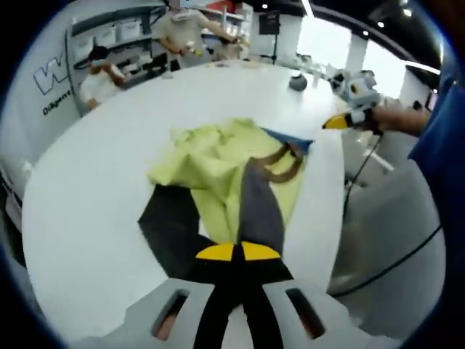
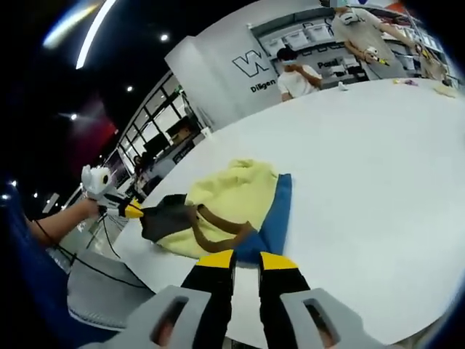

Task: Fold the garment on the visible template until the final outline fits inside the template.

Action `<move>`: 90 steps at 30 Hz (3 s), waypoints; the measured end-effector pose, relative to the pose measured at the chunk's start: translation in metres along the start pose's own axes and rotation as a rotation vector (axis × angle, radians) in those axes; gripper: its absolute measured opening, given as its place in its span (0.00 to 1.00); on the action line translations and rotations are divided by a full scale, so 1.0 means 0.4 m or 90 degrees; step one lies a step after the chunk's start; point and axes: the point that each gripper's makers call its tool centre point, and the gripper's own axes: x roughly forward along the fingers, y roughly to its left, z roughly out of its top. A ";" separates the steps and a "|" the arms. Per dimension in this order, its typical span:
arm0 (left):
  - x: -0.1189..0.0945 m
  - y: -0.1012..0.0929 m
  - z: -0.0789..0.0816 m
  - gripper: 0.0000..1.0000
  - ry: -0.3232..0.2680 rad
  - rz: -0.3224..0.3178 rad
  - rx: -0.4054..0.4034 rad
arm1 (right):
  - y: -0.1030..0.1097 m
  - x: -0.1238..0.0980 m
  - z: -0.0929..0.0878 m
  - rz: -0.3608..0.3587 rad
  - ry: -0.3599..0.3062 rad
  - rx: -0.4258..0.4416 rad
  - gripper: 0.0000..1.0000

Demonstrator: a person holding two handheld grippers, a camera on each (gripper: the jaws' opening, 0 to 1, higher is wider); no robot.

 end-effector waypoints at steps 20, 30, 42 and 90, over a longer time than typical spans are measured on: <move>-0.233 0.117 0.186 0.00 -0.204 0.198 -0.045 | 0.111 0.051 -0.098 0.090 0.100 -0.319 0.31; -0.256 0.100 0.308 0.00 -0.216 0.213 -0.021 | 0.210 0.113 -0.140 0.126 0.099 -0.403 0.34; -0.314 0.065 0.596 0.00 -0.313 0.207 -0.030 | 0.252 0.142 -0.110 0.093 0.035 -0.412 0.41; -0.494 -0.012 0.946 0.00 -0.461 0.289 0.018 | 0.292 0.375 0.104 -0.004 -0.084 -0.308 0.00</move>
